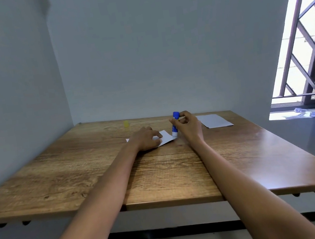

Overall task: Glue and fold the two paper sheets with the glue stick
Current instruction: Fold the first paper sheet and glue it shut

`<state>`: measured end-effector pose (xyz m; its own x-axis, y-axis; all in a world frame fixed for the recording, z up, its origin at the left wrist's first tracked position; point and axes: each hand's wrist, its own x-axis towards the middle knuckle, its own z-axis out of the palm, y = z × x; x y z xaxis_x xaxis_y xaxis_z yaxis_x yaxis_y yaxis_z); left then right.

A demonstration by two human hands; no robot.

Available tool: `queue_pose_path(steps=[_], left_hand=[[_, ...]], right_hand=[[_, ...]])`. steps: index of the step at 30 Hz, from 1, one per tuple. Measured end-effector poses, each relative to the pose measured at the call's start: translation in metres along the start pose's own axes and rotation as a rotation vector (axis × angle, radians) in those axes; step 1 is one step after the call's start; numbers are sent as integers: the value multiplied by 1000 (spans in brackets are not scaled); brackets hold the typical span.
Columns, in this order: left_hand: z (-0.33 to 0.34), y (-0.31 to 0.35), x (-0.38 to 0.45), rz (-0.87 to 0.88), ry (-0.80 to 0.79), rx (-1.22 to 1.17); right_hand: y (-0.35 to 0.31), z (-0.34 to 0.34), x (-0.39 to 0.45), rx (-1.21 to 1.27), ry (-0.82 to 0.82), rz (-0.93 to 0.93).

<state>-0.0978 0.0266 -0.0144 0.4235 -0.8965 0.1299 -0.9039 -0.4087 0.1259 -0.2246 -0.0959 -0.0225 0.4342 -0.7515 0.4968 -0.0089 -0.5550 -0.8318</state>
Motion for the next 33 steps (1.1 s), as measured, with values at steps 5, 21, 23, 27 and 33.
queue_pose_path(steps=[5, 21, 23, 27, 33], left_hand=[[-2, 2, 1, 61, -53, 58], [0, -1, 5, 100, 14, -104], [0, -1, 5, 98, 16, -98], [-1, -1, 5, 93, 23, -94], [0, -1, 6, 74, 29, -92]], right_hand=[[1, -2, 8, 101, 177, 90], [5, 24, 23, -128, -111, -69], [5, 24, 22, -135, -100, -70], [5, 21, 20, -133, -91, -68], [6, 15, 15, -106, -91, -54]])
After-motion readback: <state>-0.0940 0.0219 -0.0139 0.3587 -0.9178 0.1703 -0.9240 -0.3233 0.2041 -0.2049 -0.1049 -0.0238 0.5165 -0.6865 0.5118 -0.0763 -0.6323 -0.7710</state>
